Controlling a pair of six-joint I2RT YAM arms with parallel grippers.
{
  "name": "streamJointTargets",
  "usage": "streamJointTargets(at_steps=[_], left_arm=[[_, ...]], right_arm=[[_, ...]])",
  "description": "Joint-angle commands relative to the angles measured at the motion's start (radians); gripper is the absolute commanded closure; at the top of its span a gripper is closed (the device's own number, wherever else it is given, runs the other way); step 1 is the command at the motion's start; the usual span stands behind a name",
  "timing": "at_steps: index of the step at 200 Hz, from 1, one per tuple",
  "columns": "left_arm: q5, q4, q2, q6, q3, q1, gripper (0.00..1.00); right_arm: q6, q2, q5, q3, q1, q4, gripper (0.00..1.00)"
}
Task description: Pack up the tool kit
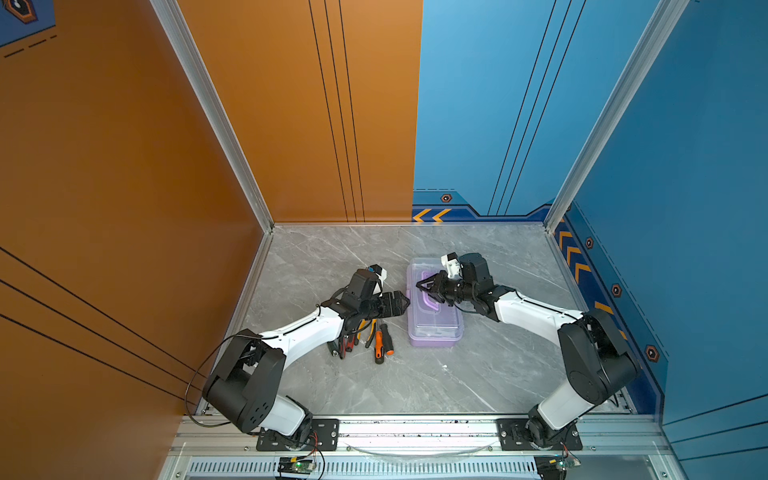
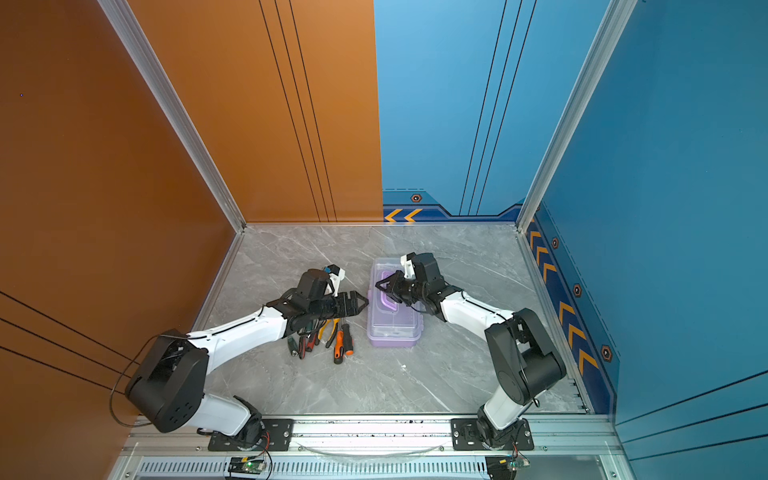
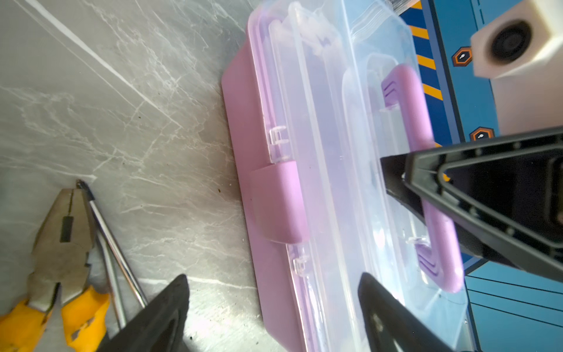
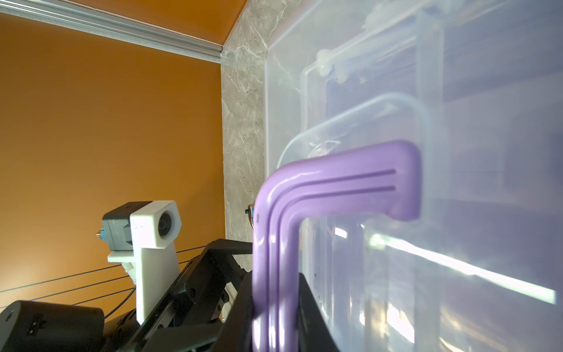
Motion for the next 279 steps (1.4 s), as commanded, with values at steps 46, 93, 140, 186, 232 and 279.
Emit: streamJointTargets(at_steps=[46, 93, 140, 186, 232, 279], left_arm=[[0.057, 0.037, 0.039, -0.037, -0.005, 0.018, 0.23], [0.084, 0.081, 0.063, -0.052, 0.015, -0.004, 0.22], [0.099, 0.117, 0.073, -0.082, 0.023, -0.011, 0.22], [0.128, 0.163, 0.111, -0.112, 0.042, -0.012, 0.23], [0.157, 0.26, 0.162, -0.167, 0.051, -0.008, 0.24], [0.192, 0.342, 0.202, -0.225, 0.068, 0.005, 0.26]], right_arm=[[0.102, 0.044, -0.105, -0.107, -0.019, 0.194, 1.0], [0.388, 0.162, -0.258, -0.247, -0.113, 0.763, 1.0], [0.532, 0.27, -0.284, -0.307, -0.146, 1.042, 1.0], [0.429, 0.229, -0.293, -0.296, -0.149, 0.889, 1.0], [0.378, 0.196, -0.309, -0.27, -0.146, 0.798, 1.0], [0.302, 0.164, -0.301, -0.246, -0.134, 0.669, 1.0]])
